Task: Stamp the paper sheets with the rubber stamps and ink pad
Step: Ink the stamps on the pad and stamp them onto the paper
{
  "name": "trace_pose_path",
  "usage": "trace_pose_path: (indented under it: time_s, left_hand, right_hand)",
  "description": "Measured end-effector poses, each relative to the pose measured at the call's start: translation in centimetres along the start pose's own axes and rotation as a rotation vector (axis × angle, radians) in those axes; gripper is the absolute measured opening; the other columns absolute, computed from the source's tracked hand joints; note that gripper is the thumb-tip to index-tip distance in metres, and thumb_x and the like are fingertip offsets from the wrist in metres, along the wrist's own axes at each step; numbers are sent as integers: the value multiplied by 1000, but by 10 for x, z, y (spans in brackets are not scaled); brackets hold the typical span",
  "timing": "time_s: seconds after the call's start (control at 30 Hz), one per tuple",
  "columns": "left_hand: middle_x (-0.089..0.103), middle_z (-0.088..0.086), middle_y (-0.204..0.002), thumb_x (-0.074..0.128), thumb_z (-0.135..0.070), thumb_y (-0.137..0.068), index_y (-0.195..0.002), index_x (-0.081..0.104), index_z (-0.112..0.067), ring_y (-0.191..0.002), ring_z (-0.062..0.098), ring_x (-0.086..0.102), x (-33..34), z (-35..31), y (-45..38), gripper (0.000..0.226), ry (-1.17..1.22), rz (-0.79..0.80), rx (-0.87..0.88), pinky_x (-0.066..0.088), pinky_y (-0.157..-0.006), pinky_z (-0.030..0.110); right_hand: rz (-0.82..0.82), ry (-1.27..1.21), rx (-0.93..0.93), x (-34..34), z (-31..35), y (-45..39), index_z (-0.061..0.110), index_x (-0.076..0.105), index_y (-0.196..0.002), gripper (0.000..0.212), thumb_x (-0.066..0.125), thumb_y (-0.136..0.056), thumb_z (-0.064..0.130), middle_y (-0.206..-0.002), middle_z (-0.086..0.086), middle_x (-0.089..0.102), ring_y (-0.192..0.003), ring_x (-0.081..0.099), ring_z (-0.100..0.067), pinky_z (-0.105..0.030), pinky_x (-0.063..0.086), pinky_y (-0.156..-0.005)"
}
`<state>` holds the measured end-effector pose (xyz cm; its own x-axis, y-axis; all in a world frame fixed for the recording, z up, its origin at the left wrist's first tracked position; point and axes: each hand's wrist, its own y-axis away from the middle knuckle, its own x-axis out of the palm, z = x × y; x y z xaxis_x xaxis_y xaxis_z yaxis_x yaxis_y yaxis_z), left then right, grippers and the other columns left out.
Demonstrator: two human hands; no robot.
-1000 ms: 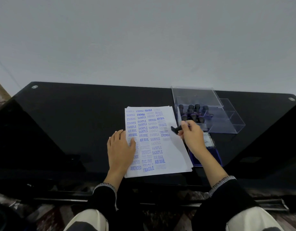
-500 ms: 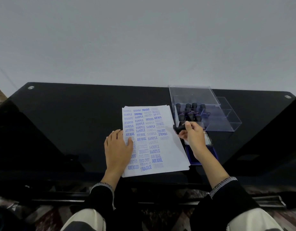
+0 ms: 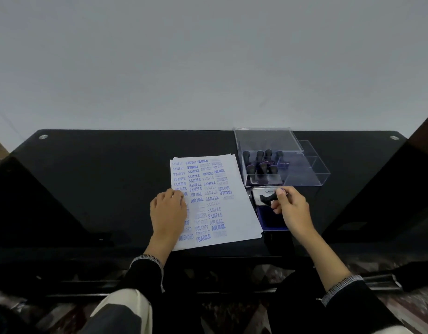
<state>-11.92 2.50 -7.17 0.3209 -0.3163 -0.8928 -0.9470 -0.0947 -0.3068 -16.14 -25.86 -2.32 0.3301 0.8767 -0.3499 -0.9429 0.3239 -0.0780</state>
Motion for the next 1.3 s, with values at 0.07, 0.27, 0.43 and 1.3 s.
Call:
trace_pose_path:
  time_s: [0.07, 0.27, 0.43, 1.3]
  left_hand:
    - [62, 2, -120, 46, -23, -98, -114, 65, -14, -119, 24, 51, -3, -12, 0, 26, -42, 39, -29, 33, -109, 41]
    - [57, -5, -127, 51, -16, -98, -122, 61, -16, -119, 14, 50, 1, -78, 31, 26, 455, 208, 215, 36, -99, 23]
    - [50, -8, -139, 54, -33, -97, -136, 53, -20, -130, 10, 41, 16, -119, 55, 40, 474, 384, 401, 27, -104, 16]
    - [37, -11, -151, 50, -53, -95, -147, 38, -25, -143, 4, 22, 31, -123, 63, 61, 391, 296, 352, 7, -113, 16]
  right_hand:
    - [-28, -2, 7, -13, -5, 6, 16, 59, -97, 14, 47, -100, 24, -71, -7, 63, -62, 57, -16, -23, 47, -62]
    - [-87, 56, 25, -40, -20, 17, 20, 58, -90, 14, 48, -99, 25, -67, -4, 64, -58, 55, -14, -28, 46, -64]
    - [-66, 205, -8, -53, -29, 22, 19, 57, -91, 15, 46, -100, 25, -66, 0, 63, -67, 57, -14, -26, 42, -66]
    - [-13, 729, -400, -20, -36, 36, 10, 44, -97, 10, 53, -94, 8, -80, -5, 53, -66, 47, -17, -25, 40, -53]
